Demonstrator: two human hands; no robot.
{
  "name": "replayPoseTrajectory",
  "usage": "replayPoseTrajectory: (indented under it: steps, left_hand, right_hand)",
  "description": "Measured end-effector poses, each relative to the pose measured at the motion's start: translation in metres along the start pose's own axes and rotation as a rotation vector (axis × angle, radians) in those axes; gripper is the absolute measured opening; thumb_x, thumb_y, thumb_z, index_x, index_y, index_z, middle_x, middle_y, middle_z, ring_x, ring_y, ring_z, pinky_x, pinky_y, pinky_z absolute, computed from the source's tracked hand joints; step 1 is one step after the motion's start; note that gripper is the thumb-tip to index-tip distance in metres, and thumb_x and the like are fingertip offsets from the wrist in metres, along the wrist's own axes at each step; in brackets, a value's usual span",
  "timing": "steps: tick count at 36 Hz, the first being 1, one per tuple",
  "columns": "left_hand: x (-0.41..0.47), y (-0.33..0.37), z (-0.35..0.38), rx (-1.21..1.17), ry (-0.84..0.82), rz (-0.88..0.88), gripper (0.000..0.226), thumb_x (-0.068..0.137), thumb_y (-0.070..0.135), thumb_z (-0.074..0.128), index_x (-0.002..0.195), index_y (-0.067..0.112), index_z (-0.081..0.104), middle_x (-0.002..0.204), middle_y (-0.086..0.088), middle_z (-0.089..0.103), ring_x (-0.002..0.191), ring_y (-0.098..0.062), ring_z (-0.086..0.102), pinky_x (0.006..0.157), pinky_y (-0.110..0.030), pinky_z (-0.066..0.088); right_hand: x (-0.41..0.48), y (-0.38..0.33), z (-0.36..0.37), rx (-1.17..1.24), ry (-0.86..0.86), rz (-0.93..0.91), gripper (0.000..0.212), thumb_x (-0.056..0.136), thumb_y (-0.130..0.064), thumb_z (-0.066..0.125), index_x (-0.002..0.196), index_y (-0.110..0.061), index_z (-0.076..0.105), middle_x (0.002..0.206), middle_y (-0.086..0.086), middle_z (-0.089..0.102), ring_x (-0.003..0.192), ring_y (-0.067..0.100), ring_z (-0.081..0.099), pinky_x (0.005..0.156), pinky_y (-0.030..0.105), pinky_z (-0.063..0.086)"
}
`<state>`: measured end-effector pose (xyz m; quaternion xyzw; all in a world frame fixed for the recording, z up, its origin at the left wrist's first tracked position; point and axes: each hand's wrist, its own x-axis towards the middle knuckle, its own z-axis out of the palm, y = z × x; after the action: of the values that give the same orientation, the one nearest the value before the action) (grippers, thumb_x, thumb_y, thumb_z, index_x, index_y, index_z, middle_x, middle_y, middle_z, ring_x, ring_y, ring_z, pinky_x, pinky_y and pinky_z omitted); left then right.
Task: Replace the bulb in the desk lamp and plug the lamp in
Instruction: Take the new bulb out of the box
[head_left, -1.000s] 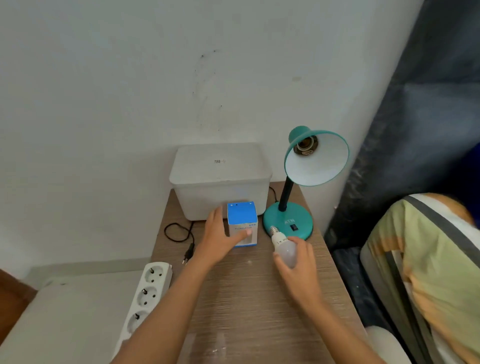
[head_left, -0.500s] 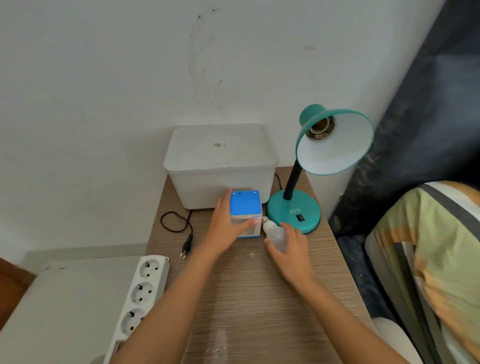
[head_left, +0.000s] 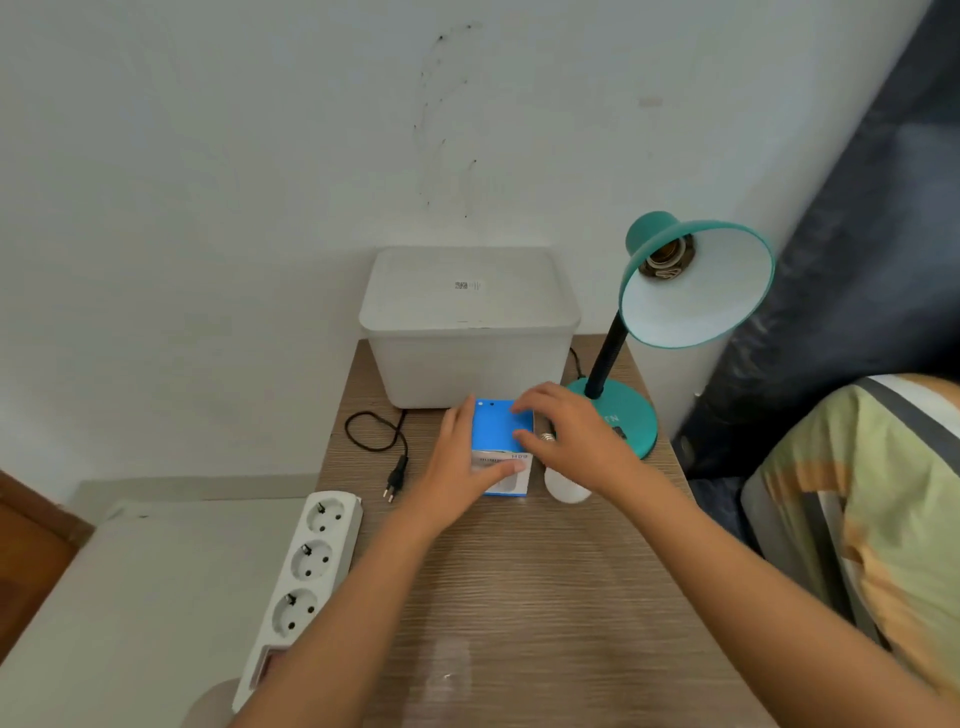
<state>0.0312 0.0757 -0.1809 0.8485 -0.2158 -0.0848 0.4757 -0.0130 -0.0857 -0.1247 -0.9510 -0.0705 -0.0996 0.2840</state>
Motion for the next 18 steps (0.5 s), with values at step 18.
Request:
replayPoseTrajectory:
  steps: [18]
  left_hand:
    - [-0.008, 0.003, 0.001, -0.120, -0.019, -0.030, 0.100, 0.077, 0.037, 0.074, 0.149, 0.020, 0.007, 0.148, 0.001, 0.024, 0.127, -0.009, 0.035, 0.101, -0.025, 0.035]
  right_hand:
    - [0.020, -0.018, -0.010, -0.340, -0.310, -0.068, 0.046, 0.087, -0.030, 0.059, 0.130, -0.012, 0.054, 0.130, 0.005, 0.050, 0.114, 0.021, 0.050, 0.093, 0.034, 0.046]
